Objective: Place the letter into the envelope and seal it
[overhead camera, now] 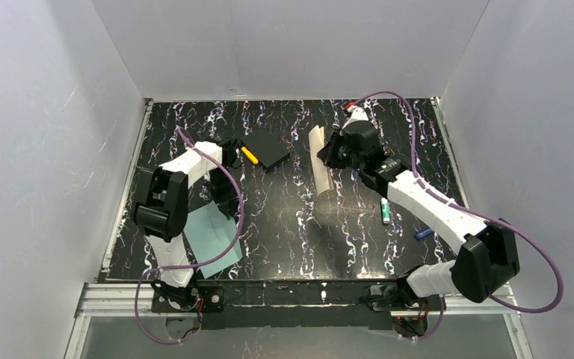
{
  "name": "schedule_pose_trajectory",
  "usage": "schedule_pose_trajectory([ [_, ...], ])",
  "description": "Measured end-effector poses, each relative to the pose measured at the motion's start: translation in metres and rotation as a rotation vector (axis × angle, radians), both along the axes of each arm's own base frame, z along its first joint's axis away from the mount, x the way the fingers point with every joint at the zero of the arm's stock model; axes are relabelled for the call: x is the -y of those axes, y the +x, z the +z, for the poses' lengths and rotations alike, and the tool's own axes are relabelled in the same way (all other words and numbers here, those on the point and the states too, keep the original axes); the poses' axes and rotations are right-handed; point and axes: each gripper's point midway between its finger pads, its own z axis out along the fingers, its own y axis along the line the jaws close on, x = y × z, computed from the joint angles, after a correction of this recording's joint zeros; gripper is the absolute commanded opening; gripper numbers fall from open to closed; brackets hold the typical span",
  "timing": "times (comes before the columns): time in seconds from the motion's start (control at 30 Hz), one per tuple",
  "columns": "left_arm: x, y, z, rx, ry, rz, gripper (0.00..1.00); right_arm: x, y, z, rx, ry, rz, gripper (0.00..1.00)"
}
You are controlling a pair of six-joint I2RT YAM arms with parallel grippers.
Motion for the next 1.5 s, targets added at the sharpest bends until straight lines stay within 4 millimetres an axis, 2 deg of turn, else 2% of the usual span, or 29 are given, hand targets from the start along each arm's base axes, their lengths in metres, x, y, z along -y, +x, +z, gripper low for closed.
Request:
schedule_pose_trajectory([
  [0.03, 0.001, 0.002, 0.001, 0.0, -0.001, 0.004, 0.0, 0.001, 0.0, 0.002, 0.005, 0.0, -0.004, 0.01],
  [0.2, 0.022, 0.015, 0.013, 0.033, -0.068, -0.011, 0.0, 0.005, 0.0, 0.01, 0.03, 0.001, -0.014, 0.01],
  [0.47, 0.084, 0.028, 0.035, 0.081, -0.24, 0.004, 0.0, 0.01, 0.002, 0.011, 0.048, -0.024, -0.026, 0.01],
  [0.5, 0.093, 0.029, 0.037, 0.081, -0.261, 0.005, 0.02, 0.01, 0.002, 0.011, 0.049, -0.026, -0.025, 0.01],
  [0.53, 0.103, 0.031, 0.038, 0.081, -0.283, 0.005, 0.09, 0.01, 0.002, 0.01, 0.049, -0.028, -0.025, 0.01],
  [0.57, 0.11, 0.033, 0.039, 0.085, -0.3, 0.001, 0.19, 0.01, 0.002, 0.011, 0.051, -0.031, -0.024, 0.01],
  [0.6, 0.119, 0.037, 0.04, 0.094, -0.324, -0.007, 0.38, 0.011, 0.002, 0.01, 0.053, -0.036, -0.022, 0.01],
  [0.7, 0.139, 0.047, 0.043, 0.126, -0.38, -0.038, 0.54, 0.011, 0.001, 0.012, 0.06, -0.041, -0.014, 0.01],
  [0.8, 0.147, 0.057, 0.052, 0.171, -0.415, -0.07, 0.57, 0.008, -0.002, 0.015, 0.074, -0.042, 0.021, 0.01],
  [0.87, 0.148, 0.063, 0.056, 0.204, -0.426, -0.086, 0.52, 0.001, -0.006, 0.019, 0.088, -0.024, 0.071, 0.01],
  [0.97, 0.14, 0.065, 0.061, 0.249, -0.414, -0.096, 0.37, -0.016, -0.015, 0.021, 0.109, 0.039, 0.177, 0.01],
  [1.03, 0.126, 0.058, 0.061, 0.272, -0.386, -0.089, 0.32, -0.031, -0.024, 0.018, 0.103, 0.094, 0.267, 0.01],
  [1.17, 0.087, 0.03, 0.051, 0.275, -0.309, -0.046, 0.32, -0.065, -0.036, 0.008, 0.077, 0.188, 0.406, 0.01],
  [1.33, 0.055, 0.005, 0.018, 0.217, -0.258, 0.004, 0.32, -0.106, -0.05, -0.024, -0.016, 0.243, 0.503, 0.01],
  [1.43, 0.048, 0.002, 0.001, 0.186, -0.244, -0.003, 0.31, -0.122, -0.054, -0.047, -0.077, 0.258, 0.518, 0.01],
  [1.5, 0.05, 0.006, -0.005, 0.191, -0.247, -0.023, 0.31, -0.128, -0.052, -0.066, -0.117, 0.255, 0.514, 0.01],
])
